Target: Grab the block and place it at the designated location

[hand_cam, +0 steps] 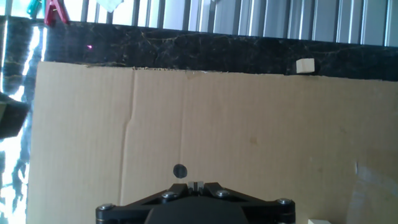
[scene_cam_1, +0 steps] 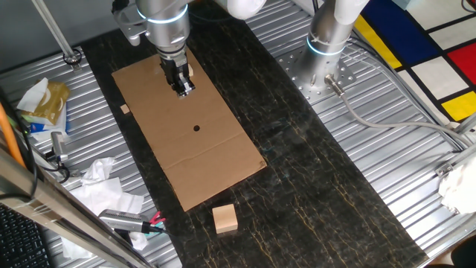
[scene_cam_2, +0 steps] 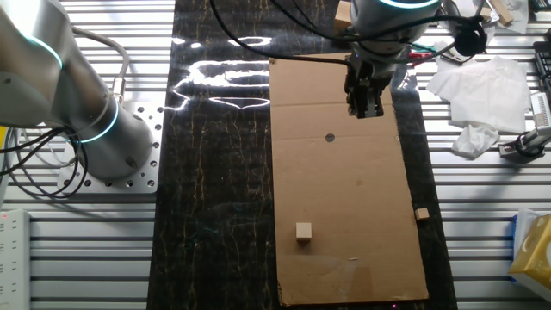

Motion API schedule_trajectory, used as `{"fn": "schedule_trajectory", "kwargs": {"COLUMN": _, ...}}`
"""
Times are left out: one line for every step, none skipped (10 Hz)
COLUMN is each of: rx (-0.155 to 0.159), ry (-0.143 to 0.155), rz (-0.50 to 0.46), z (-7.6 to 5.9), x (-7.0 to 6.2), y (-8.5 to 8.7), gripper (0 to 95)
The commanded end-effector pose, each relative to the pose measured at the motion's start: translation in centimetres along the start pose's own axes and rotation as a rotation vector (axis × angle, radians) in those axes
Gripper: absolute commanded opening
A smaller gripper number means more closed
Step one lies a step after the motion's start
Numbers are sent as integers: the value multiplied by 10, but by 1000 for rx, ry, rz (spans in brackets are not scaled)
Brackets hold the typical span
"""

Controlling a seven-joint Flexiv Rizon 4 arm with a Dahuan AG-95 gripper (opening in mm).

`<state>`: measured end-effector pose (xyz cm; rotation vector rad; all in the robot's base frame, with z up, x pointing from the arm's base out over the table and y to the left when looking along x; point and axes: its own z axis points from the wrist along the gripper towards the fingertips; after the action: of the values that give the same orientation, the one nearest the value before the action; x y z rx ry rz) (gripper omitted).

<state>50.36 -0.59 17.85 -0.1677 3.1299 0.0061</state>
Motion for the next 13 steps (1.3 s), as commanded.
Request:
{"fn": "schedule_trajectory", "kwargs": {"rx": 0, "ry": -2, "rz": 0, "z": 2, "x": 1, "y": -1, "gripper": 0}}
{"fn": "schedule_trajectory", "kwargs": {"rx": -1, "ry": -3, "rz": -2, "z": 4, "x": 3, "y": -2, "gripper": 0}}
{"fn": "schedule_trajectory", "kwargs": {"rx": -1, "ry": -3, "rz": -2, "z": 4, "x": 3, "y": -2, "gripper": 0}}
{"fn": "schedule_trajectory", "kwargs": {"rx": 0, "ry": -4, "rz": -3, "z": 6, "x": 5, "y": -3, "gripper": 0}}
{"fn": "schedule_trajectory", "kwargs": {"rx": 0, "ry": -5, "rz": -7, "z": 8, "x": 8, "y": -3, "gripper": 0}}
{"fn": "schedule_trajectory", "kwargs": {"rx": 0, "ry": -5, "rz": -7, "z": 10, "x": 8, "y": -4, "gripper": 0}}
{"fn": "schedule_trajectory", "kwargs": {"rx": 1, "ry": -4, "rz": -9, "z": 11, "x": 8, "y": -4, "gripper": 0}}
{"fn": "schedule_trajectory", "kwargs": {"rx": 1, "ry": -4, "rz": -9, "z": 13, "x": 8, "y": -5, "gripper": 0}}
{"fn": "schedule_trajectory", "kwargs": {"rx": 1, "ry": -4, "rz": -10, "z": 14, "x": 8, "y": -5, "gripper": 0}}
{"fn": "schedule_trajectory", "kwargs": {"rx": 1, "ry": -4, "rz": -11, "z": 15, "x": 8, "y": -6, "gripper": 0}}
{"fn": "schedule_trajectory", "kwargs": {"rx": 0, "ry": -4, "rz": -12, "z": 16, "x": 8, "y": -6, "gripper": 0}}
{"fn": "schedule_trajectory", "kwargs": {"rx": 0, "ry": -5, "rz": -13, "z": 17, "x": 7, "y": -7, "gripper": 0}}
{"fn": "schedule_trajectory", "kwargs": {"rx": -1, "ry": -6, "rz": -15, "z": 18, "x": 7, "y": -7, "gripper": 0}}
